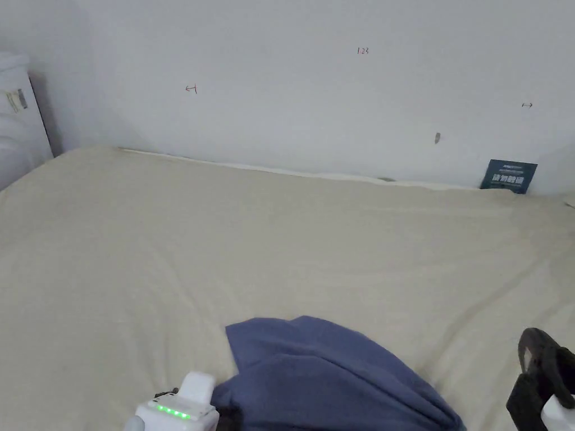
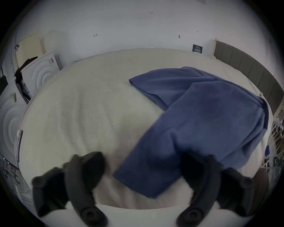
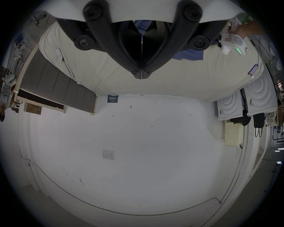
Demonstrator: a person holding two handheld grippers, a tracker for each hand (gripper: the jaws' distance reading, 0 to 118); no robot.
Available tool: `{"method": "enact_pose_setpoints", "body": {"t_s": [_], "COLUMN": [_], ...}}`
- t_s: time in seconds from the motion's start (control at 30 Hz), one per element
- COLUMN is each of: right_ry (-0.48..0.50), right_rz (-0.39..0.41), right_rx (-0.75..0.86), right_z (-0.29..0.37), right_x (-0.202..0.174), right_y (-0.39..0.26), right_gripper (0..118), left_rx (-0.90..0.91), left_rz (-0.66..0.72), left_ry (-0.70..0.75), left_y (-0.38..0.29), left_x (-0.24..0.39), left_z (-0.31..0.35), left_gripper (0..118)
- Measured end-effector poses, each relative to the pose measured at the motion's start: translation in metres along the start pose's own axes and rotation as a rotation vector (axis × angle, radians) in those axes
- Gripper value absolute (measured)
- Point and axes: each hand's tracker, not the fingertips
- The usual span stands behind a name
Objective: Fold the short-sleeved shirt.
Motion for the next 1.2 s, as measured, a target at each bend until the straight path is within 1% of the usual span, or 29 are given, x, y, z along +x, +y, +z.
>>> {"method": "enact_pose_setpoints", "body": {"t_s": [0.03, 0.07, 0.1, 0.13, 0.17, 0.2, 0.23, 0.3, 0.33, 0.37, 0.4, 0.47, 0.5, 0.57, 0.6, 0.67, 0.7, 0.73, 0.8, 0.83, 0.87, 0.93, 0.97, 1.0, 1.07, 1.1, 1.13, 1.17, 1.2], "right_ry": [-0.002, -0.003, 0.000, 0.010, 0.016, 0.018, 0.022, 0.041, 0.047, 0.054, 0.062, 0.123, 0.162, 0.288, 0.340, 0.423, 0.461, 0.504, 0.608, 0.639, 0.655, 0.712, 0.682, 0.663, 0.661, 0.651, 0.665, 0.703, 0.726], "right_rz": [-0.003, -0.008, -0.017, -0.021, -0.017, -0.007, 0.004, 0.032, 0.050, 0.064, 0.080, 0.107, 0.121, 0.124, 0.164, 0.212, 0.244, 0.266, 0.306, 0.337, 0.386, 0.389, 0.403, 0.412, 0.462, 0.469, 0.501, 0.528, 0.532], "right_rx": [-0.004, -0.011, -0.027, -0.039, -0.048, -0.057, -0.060, -0.066, -0.072, -0.075, -0.080, -0.063, -0.070, -0.142, -0.145, -0.213, -0.257, -0.290, -0.413, -0.469, -0.529, -0.642, -0.725, -0.771, -0.786, -0.825, -0.853, -0.904, -0.963], "right_z": [-0.002, -0.005, -0.009, -0.013, -0.016, -0.019, -0.021, -0.026, -0.032, -0.037, -0.043, -0.058, -0.071, -0.103, -0.114, -0.150, -0.174, -0.208, -0.272, -0.296, -0.334, -0.380, -0.402, -0.425, -0.448, -0.456, -0.460, -0.463, -0.465], "right_x": [0.001, 0.001, 0.000, -0.001, -0.002, -0.005, -0.007, -0.010, -0.013, -0.015, -0.017, -0.022, -0.025, -0.031, -0.035, -0.052, -0.062, -0.063, -0.080, -0.090, -0.089, -0.103, -0.113, -0.113, -0.120, -0.125, -0.127, -0.129, -0.129], "right_y": [-0.004, -0.006, -0.009, -0.012, -0.015, -0.017, -0.020, -0.024, -0.028, -0.031, -0.034, -0.040, -0.043, -0.046, -0.044, -0.042, -0.043, -0.052, -0.065, -0.070, -0.088, -0.105, -0.114, -0.129, -0.145, -0.150, -0.160, -0.166, -0.171], "right_gripper": [0, 0, 0, 0, 0, 0, 0, 1, 5, 12, 24, 89, 117, 118, 118, 118, 118, 118, 118, 118, 118, 118, 118, 116, 100, 88, 77, 66, 58], "left_rx": [0.031, 0.055, 0.070, 0.088, 0.098, 0.136, 0.152, 0.207, 0.217, 0.239, 0.262, 0.292, 0.307, 0.336, 0.346, 0.359, 0.368, 0.375, 0.370, 0.367, 0.365, 0.347, 0.353, 0.345, 0.347, 0.349, 0.348, 0.342, 0.345], "left_rz": [-0.022, -0.029, 0.010, 0.061, 0.076, 0.055, 0.068, 0.143, 0.147, 0.135, 0.124, 0.098, 0.095, 0.140, 0.140, 0.137, 0.134, 0.130, 0.123, 0.124, 0.131, 0.157, 0.176, 0.191, 0.212, 0.221, 0.223, 0.220, 0.216], "left_ry": [-0.008, -0.048, -0.074, -0.110, -0.098, -0.050, -0.061, -0.078, -0.096, -0.085, -0.077, -0.079, -0.084, -0.101, -0.108, -0.102, -0.100, -0.098, -0.095, -0.095, -0.093, -0.116, -0.104, -0.112, -0.120, -0.115, -0.116, -0.119, -0.116], "left_y": [-0.002, -0.003, -0.004, -0.005, -0.007, -0.009, -0.010, -0.007, -0.007, -0.007, -0.007, -0.005, -0.004, -0.006, -0.008, -0.015, -0.018, -0.021, -0.027, -0.029, -0.032, -0.035, -0.036, -0.037, -0.038, -0.037, -0.037, -0.036, -0.035], "left_x": [0.005, 0.006, 0.005, 0.005, 0.006, 0.008, 0.007, 0.006, 0.005, 0.006, 0.007, 0.009, 0.008, 0.010, 0.010, 0.014, 0.015, 0.016, 0.018, 0.018, 0.017, 0.014, 0.013, 0.011, 0.008, 0.008, 0.007, 0.006, 0.006], "left_z": [0.010, 0.017, 0.021, 0.025, 0.030, 0.039, 0.048, 0.067, 0.076, 0.082, 0.089, 0.099, 0.107, 0.121, 0.128, 0.139, 0.143, 0.146, 0.151, 0.152, 0.152, 0.152, 0.151, 0.151, 0.151, 0.150, 0.150, 0.149, 0.149], "left_gripper": [79, 48, 6, 7, 7, 7, 7, 7, 7, 7, 7, 7, 7, 7, 7, 7, 7, 7, 7, 7, 7, 7, 7, 7, 7, 7, 7, 7, 7]}}
